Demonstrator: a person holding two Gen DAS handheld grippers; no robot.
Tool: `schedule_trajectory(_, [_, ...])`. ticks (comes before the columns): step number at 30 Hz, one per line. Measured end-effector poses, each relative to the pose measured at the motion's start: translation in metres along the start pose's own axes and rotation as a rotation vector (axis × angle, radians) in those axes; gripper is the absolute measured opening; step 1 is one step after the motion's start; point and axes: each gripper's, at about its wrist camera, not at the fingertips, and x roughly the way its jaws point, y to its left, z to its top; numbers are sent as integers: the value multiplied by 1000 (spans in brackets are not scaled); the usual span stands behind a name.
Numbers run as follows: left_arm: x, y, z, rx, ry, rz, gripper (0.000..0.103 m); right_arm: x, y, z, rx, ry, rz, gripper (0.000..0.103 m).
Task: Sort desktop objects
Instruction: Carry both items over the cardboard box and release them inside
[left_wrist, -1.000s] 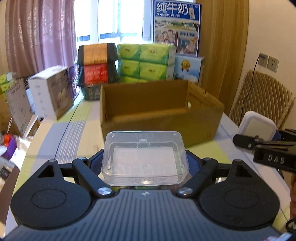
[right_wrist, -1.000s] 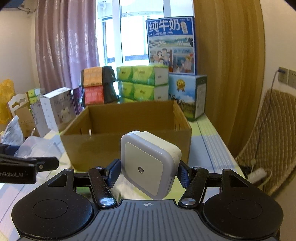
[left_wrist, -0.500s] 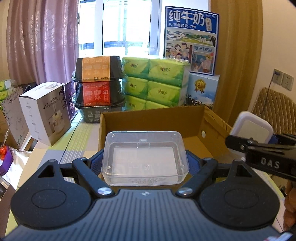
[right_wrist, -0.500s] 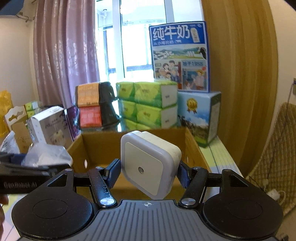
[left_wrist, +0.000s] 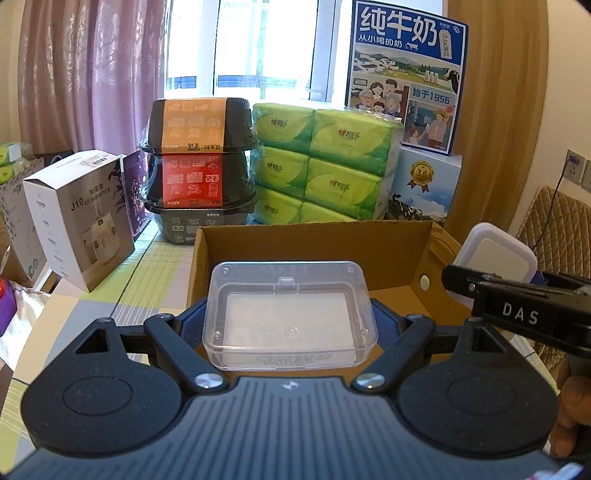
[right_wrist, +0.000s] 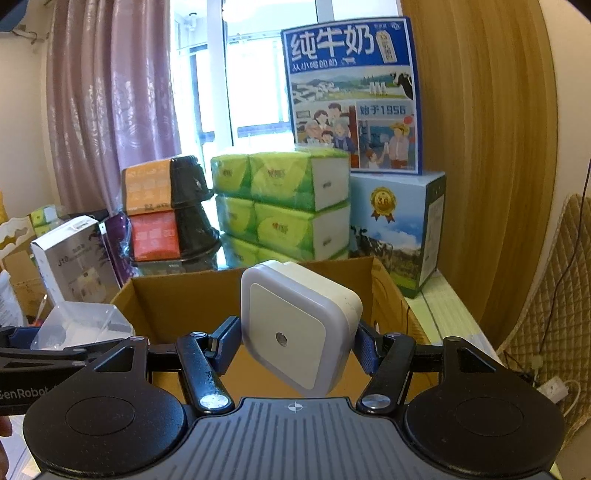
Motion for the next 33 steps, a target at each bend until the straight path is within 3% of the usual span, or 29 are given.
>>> schedule_trajectory(7, [16, 3, -1, -16, 16, -10, 86, 8, -5, -3, 17, 10, -2, 61])
schedule_trajectory(22, [9, 17, -3, -58, 20, 4, 89, 16, 4, -3, 38, -3, 44, 61])
schedule_trajectory(23, [10, 17, -4, -55, 25, 3, 89, 17, 5, -3, 32, -16, 61, 62])
schedule_trajectory(24, [11, 17, -6, -51, 31, 4, 89, 18, 6, -3, 17, -27, 68, 75])
schedule_trajectory(26, [13, 17, -9, -37, 43, 12, 89, 18, 8, -5, 11, -47, 49, 91])
schedule_trajectory(33, [14, 21, -12, -33, 51, 18, 90, 22, 1, -10, 19, -29, 23, 91])
